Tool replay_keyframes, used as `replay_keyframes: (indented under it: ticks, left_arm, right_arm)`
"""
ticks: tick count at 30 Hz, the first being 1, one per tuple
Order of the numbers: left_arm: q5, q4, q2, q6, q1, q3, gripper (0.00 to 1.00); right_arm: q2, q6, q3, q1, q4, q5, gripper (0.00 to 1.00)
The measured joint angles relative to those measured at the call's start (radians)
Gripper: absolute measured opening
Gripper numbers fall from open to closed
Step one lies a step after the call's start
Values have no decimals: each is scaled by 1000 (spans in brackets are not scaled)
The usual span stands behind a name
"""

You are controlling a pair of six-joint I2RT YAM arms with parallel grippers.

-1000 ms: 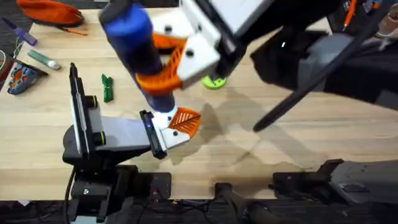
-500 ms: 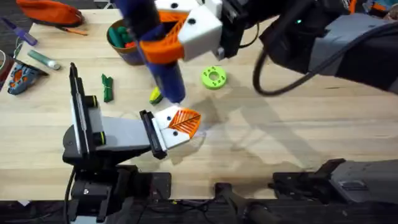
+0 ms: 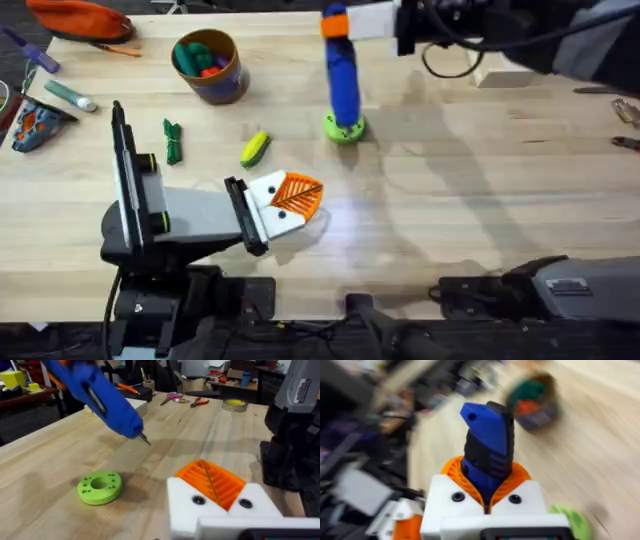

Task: Pick up the gripper from the table and insert it into the empty holder that is missing its gripper. Then pick up a screw, insert it into the mounting hole, and use the screwdriver to tighten it. Finally, clean up the table by picking up the vegetable and placing it into the bucket.

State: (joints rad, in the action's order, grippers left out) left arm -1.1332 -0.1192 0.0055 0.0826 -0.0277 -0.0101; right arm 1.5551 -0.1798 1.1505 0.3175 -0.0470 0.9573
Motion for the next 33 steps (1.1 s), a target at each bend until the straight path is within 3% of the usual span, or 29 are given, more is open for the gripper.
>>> replay_keyframes:
  ticks: [4,8,13,21,28,29,33]
  left_arm:
    - [0,0,0,0,0,0,9]
    - [0,0,0,0,0,0,9]
    - [0,0,0,0,0,0,9]
    - [0,0,0,0,0,0,9]
    - [0,0,0,0,0,0,9]
    - [0,0,0,0,0,0,9]
    - [0,0,0,0,0,0,9]
  right_arm:
    - [0,186,70,-25,311,-190,24]
    - [0,382,160,-26,511,-392,24]
    - [0,577,223,-26,626,-604,24]
    - [0,789,225,-26,808,-878,24]
    - [57,1066,225,-26,841,-977,24]
    - [122,1216,225,-26,838,-992,24]
    - [219,1361,225,-26,839,-999,24]
